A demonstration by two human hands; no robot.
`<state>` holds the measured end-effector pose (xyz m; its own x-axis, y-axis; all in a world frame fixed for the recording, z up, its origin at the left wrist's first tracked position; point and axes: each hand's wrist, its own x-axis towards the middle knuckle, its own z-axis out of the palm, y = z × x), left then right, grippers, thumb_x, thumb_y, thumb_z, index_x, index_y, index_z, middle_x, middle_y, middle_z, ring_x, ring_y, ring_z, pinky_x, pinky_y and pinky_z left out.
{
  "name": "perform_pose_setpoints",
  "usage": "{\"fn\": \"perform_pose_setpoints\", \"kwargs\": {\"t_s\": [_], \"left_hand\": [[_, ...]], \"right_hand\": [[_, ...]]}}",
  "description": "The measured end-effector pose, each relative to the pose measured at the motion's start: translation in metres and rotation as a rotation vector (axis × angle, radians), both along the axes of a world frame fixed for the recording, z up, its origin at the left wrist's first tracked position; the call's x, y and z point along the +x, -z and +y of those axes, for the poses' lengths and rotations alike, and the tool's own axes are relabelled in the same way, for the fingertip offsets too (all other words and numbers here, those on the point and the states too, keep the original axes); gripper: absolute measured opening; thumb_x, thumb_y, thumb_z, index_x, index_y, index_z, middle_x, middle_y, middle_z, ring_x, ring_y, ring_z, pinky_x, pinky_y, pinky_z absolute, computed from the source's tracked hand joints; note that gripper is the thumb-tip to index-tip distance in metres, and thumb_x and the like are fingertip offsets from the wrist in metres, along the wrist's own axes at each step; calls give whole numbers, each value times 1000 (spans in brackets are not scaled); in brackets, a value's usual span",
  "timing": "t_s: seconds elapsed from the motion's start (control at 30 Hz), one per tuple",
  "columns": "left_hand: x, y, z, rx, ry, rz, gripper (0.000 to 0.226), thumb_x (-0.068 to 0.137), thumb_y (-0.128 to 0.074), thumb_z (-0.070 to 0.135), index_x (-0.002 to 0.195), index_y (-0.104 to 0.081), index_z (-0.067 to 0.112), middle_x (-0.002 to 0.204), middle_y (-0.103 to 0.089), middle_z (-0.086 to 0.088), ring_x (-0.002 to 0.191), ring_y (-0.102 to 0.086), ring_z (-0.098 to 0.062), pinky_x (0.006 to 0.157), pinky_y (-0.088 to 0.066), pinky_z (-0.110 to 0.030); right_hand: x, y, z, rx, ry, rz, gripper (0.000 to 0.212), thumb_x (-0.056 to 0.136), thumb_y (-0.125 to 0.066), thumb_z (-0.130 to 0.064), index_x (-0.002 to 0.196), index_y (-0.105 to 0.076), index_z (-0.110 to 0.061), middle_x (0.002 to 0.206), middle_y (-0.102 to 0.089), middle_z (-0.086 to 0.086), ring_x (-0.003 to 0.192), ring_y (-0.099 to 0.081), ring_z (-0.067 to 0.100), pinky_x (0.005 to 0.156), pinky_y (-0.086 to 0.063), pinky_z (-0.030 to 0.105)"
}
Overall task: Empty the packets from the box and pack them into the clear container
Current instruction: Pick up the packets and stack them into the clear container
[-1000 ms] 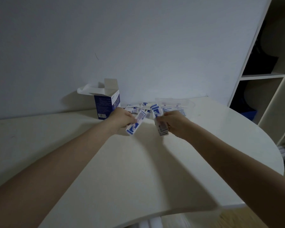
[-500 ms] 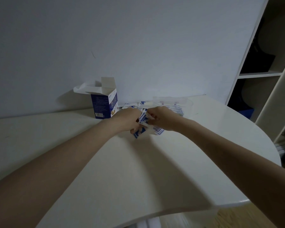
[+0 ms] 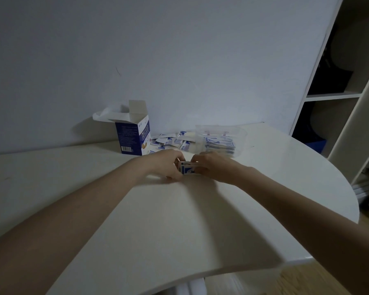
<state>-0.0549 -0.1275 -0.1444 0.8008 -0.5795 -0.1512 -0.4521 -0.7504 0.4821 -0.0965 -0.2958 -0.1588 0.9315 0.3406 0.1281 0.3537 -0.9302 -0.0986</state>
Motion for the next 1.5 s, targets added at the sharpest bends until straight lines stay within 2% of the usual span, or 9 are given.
{"fn": "perform_pose_setpoints", "kwargs": {"t_s": [0.23, 0.33, 0.53, 0.63, 0.87, 1.0, 1.17, 1.3, 1.5], "left_hand": [[-5, 13, -6, -119, -75, -148, 10, 82, -60, 8, 77, -60, -1, 54, -51, 0, 46, -49, -9, 49, -40, -17], [-6, 12, -10, -150, -63, -140, 5, 81, -64, 10, 82, -67, 6, 64, -60, -1, 56, -57, -10, 52, -44, -12], [1, 16, -9, -265, -162, -140, 18, 84, -63, 2, 101, -65, 1, 85, -65, -11, 65, -62, -17, 65, -56, -24], [0, 15, -13, -212, -173, -255, 19, 86, -59, 6, 103, -68, 4, 93, -70, -17, 78, -63, -20, 80, -54, -32], [0, 12, -15, -22, -75, -327, 25, 82, -58, 2, 103, -72, 7, 97, -68, -18, 82, -56, -20, 66, -39, -23], [16, -4, -19, -390, -275, -188, 12, 80, -67, 4, 92, -70, 7, 75, -67, -2, 70, -59, -12, 69, -45, -15], [36, -44, -52, -963, -373, 144, 4, 86, -62, 0, 88, -64, -3, 67, -62, -6, 44, -60, -1, 59, -54, -13], [56, -55, -81, -670, -432, -20, 12, 85, -65, 13, 95, -67, 7, 82, -66, -6, 73, -57, -18, 62, -45, -22], [76, -48, -107, -140, -394, -307, 26, 85, -63, 16, 111, -61, 11, 112, -65, -7, 103, -60, -25, 77, -41, -28]], "right_hand": [[-1, -16, -28, -10, 153, 129, 31, 79, -70, -25, 106, -65, -11, 108, -66, 9, 93, -58, 23, 77, -45, 29], [-1, -17, -29, 93, 141, 173, 16, 82, -64, -11, 96, -69, -6, 84, -72, 10, 63, -58, 13, 75, -52, 29], [0, -18, -29, 21, 144, 123, 15, 82, -58, -7, 89, -71, -6, 67, -65, 7, 67, -57, 17, 62, -48, 26], [0, -18, -24, 29, 152, 93, 20, 81, -56, 1, 91, -72, -6, 80, -71, 12, 71, -55, 16, 57, -42, 22], [0, -11, -23, 68, 122, 63, 23, 80, -56, 3, 95, -71, -7, 89, -72, 12, 75, -55, 15, 68, -46, 24], [8, -31, -39, 274, 202, -44, 17, 80, -58, -2, 87, -72, -9, 80, -72, 7, 65, -55, 10, 56, -35, 7], [31, -67, -73, 1076, 398, -103, 11, 81, -65, 1, 92, -66, 1, 67, -64, 9, 54, -62, 10, 59, -51, 16], [51, -74, -83, 980, 627, -134, 12, 79, -66, -1, 77, -59, -11, 84, -58, 11, 63, -50, 15, 54, -40, 21], [71, -63, -84, 615, 694, -95, 17, 83, -60, -4, 98, -67, -4, 96, -64, 12, 82, -55, 22, 69, -42, 27]]}}
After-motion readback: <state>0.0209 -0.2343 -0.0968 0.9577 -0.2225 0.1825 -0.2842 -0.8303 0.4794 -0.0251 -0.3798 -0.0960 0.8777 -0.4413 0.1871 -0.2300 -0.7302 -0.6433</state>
